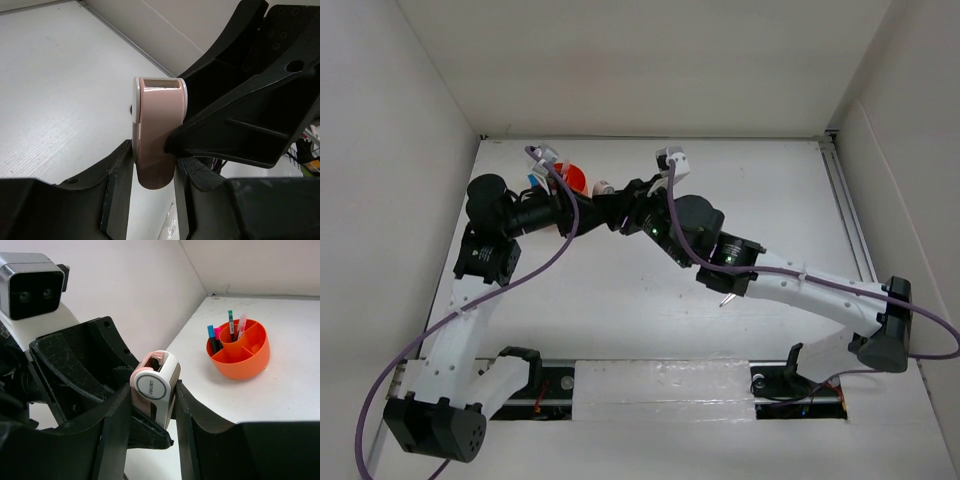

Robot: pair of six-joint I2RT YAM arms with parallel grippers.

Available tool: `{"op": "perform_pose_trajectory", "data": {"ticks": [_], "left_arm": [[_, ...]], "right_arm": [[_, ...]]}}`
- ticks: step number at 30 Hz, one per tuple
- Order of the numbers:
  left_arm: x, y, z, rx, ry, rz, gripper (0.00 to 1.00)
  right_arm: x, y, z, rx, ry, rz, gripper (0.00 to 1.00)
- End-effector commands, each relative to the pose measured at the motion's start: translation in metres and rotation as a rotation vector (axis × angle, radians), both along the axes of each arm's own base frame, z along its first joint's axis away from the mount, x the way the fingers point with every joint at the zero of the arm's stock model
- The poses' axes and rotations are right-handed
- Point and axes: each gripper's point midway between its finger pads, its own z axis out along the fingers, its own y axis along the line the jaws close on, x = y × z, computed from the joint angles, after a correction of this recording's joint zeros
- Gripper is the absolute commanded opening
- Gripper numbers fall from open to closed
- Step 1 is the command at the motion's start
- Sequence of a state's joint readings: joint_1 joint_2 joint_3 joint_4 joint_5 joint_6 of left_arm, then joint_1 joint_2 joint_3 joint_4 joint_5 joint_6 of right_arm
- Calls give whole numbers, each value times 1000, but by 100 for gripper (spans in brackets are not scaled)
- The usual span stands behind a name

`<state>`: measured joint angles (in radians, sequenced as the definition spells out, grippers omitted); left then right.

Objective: Sort the stationery into containers
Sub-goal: Place the stapler in the storage box.

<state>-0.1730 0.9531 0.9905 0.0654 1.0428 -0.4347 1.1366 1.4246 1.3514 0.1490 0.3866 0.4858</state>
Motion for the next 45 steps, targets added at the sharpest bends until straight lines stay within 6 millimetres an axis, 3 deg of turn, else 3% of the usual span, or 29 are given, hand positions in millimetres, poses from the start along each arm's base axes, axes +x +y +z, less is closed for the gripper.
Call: {"op": "perform_pose_trajectory", "data": {"ticks": [1, 3, 4, 5, 9, 12, 20, 38, 42, 45], "left_arm": [[18, 9, 26, -21, -115, 119, 23], [20, 10, 26, -21, -115, 133, 26], [22, 10, 26, -21, -115, 142, 31], [21, 10, 25, -19, -106, 142, 42], [21, 10, 23, -13, -105, 142, 60], [21, 11, 27, -15, -114, 142, 66], [18, 9, 27, -15, -114, 122, 68], [11, 12, 36, -22, -168, 135, 57], [11, 12, 36, -22, -168, 135, 68], [6, 11, 39, -26, -186, 124, 70]], "right_arm": [[-35, 29, -6, -45, 9, 136, 0], [-34, 30, -6, -55, 6, 118, 0], [-36, 33, -14, -82, 7, 114, 0], [-34, 31, -13, -87, 9, 99, 0], [-32, 35, -25, -142, 23, 64, 0], [-33, 35, -36, -179, 36, 54, 0], [-30, 42, -57, -251, 43, 55, 0], [-30, 53, -107, -399, 100, 76, 0], [-30, 55, -117, -397, 131, 73, 0], [-33, 57, -124, -408, 146, 87, 0]]}}
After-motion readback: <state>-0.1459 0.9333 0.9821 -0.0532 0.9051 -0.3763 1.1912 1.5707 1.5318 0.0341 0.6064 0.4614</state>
